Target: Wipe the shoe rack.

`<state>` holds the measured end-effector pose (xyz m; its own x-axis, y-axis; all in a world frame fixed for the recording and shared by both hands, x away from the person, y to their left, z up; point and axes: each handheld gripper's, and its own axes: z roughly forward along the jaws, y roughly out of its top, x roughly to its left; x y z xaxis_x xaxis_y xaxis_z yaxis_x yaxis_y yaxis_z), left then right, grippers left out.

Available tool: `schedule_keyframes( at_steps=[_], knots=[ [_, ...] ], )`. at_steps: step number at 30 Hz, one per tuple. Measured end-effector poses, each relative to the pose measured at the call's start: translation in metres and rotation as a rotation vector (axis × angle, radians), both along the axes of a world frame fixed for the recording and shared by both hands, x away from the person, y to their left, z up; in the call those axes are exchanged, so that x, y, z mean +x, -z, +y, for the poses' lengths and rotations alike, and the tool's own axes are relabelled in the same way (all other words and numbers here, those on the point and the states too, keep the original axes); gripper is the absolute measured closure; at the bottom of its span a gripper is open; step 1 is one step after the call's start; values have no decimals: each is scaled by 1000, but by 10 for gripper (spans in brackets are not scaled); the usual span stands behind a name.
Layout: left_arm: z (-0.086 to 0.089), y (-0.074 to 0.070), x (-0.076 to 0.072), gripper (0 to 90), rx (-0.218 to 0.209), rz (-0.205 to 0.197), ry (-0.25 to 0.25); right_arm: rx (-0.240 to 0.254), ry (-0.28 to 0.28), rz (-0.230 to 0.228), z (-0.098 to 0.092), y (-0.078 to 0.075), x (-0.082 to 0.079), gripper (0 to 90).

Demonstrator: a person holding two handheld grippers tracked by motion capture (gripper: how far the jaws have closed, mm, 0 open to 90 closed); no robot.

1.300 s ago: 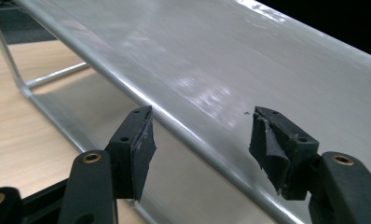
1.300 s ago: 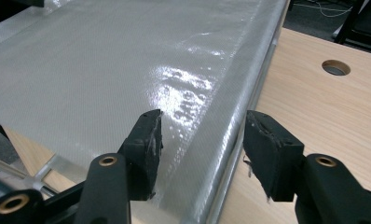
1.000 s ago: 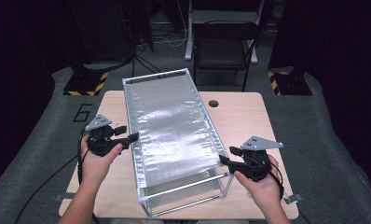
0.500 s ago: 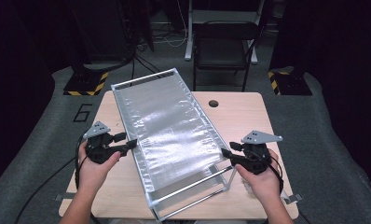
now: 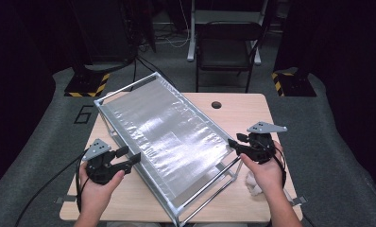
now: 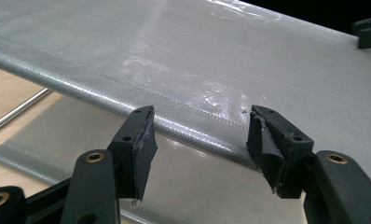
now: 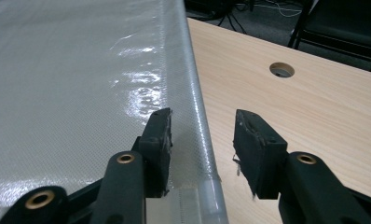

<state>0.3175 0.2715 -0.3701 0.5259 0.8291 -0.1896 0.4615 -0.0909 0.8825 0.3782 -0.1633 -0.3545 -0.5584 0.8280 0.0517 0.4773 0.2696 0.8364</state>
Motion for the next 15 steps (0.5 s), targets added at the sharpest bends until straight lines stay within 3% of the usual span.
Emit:
schedule_keyframes(
  at_steps=[7,10,15],
  knots=[
    [1,-6,2,416,31,-4,33,26,24,6,-4,-3,-1,453],
    [5,-9,5,407,24,-19,35,36,11,-7,-5,-7,-9,428],
    [10,-10,17,386,33,-10,6,48,-15,-7,-7,-10,-26,397]
  ],
)
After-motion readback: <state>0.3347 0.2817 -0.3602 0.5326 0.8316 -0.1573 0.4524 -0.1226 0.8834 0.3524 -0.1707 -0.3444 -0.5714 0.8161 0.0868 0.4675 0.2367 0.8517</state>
